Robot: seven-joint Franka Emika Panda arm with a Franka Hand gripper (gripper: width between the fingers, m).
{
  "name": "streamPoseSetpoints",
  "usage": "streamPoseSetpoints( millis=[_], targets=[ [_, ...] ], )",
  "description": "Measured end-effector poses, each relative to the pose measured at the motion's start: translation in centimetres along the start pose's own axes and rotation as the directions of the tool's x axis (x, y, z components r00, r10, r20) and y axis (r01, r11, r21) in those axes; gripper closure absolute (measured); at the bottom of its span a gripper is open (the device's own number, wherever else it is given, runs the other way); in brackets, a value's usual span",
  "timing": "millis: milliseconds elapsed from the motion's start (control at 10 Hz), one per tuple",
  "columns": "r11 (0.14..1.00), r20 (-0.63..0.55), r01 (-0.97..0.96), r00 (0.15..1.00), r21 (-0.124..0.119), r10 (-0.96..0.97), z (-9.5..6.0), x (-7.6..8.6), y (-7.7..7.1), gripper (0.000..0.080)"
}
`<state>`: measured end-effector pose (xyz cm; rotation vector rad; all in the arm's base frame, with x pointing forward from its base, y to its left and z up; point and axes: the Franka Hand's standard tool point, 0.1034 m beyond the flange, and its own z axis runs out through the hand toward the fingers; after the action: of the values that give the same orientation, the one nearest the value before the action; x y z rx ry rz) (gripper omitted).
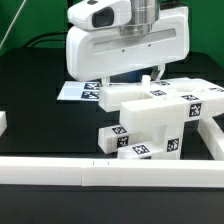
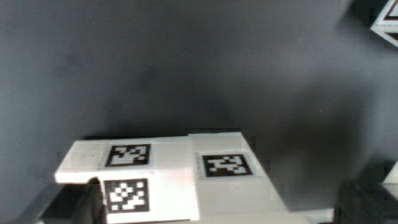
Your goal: Assemble chair
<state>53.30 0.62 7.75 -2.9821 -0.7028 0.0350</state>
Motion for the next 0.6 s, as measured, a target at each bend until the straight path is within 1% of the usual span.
streamPoseSetpoints(
  millis=[100,500,600],
  targets=[
    [1.000,0.004,-0.005,1.000,0.003,0.005,-0.08,-0.94,0.26,0.0151],
    [1.000,0.008,-0.020,1.000,0.005,0.020,0.13,-1.08,0.25,0.0151],
    [0.995,0.020,-0.099,0.995,0.015,0.099,-0.17,-1.83,-0.15,0.0151]
  ],
)
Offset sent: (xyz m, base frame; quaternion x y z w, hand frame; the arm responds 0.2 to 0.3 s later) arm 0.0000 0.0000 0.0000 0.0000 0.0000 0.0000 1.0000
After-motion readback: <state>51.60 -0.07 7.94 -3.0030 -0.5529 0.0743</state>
